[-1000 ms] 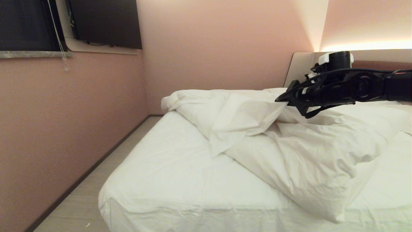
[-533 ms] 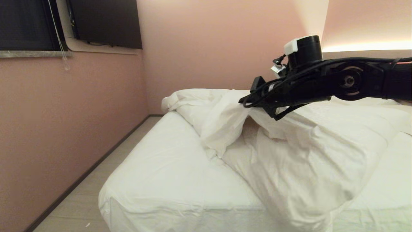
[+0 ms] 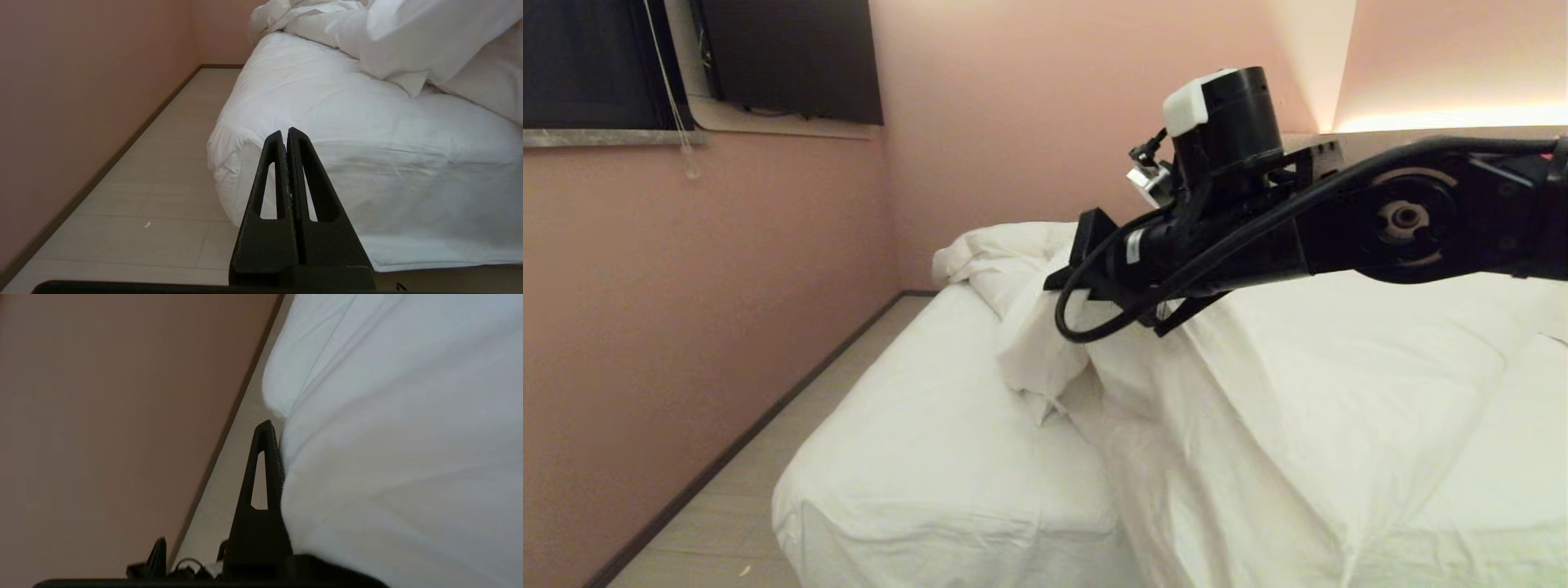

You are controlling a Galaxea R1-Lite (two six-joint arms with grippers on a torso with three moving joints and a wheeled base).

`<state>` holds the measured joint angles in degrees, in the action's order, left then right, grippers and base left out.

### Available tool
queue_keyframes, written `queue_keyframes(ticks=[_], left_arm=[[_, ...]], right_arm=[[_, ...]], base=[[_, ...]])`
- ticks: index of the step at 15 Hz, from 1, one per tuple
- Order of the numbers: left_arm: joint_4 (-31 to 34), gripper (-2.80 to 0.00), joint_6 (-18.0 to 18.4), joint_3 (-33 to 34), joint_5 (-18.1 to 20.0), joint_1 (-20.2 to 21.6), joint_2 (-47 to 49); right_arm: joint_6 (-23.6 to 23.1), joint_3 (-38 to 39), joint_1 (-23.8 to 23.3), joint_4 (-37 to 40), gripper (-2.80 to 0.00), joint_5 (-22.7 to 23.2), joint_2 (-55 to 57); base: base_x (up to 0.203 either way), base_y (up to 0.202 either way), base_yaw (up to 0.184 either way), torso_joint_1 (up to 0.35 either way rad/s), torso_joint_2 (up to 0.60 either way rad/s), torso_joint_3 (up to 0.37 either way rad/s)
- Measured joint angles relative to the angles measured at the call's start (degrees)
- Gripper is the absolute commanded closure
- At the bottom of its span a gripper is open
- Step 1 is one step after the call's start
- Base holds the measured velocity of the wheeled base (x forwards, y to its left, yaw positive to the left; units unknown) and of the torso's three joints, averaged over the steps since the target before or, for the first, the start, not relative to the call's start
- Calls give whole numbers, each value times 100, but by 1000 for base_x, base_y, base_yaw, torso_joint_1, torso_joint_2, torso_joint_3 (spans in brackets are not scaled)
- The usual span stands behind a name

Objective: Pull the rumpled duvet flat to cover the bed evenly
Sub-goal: Flatten the corners of the folded blanket

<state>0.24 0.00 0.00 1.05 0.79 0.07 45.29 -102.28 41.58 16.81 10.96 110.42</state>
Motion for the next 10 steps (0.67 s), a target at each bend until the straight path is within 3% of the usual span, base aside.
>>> queue_keyframes(ticks=[5,10], left_arm=[[2,0,0,0,0,0,0],[2,0,0,0,0,-5,0]], right_arm=[[-122,219,1351,218,0,-492,186],[-166,592,1976,217,0,-882,668]], base=[[0,0,0,0,0,0],[0,0,0,0,0,0]])
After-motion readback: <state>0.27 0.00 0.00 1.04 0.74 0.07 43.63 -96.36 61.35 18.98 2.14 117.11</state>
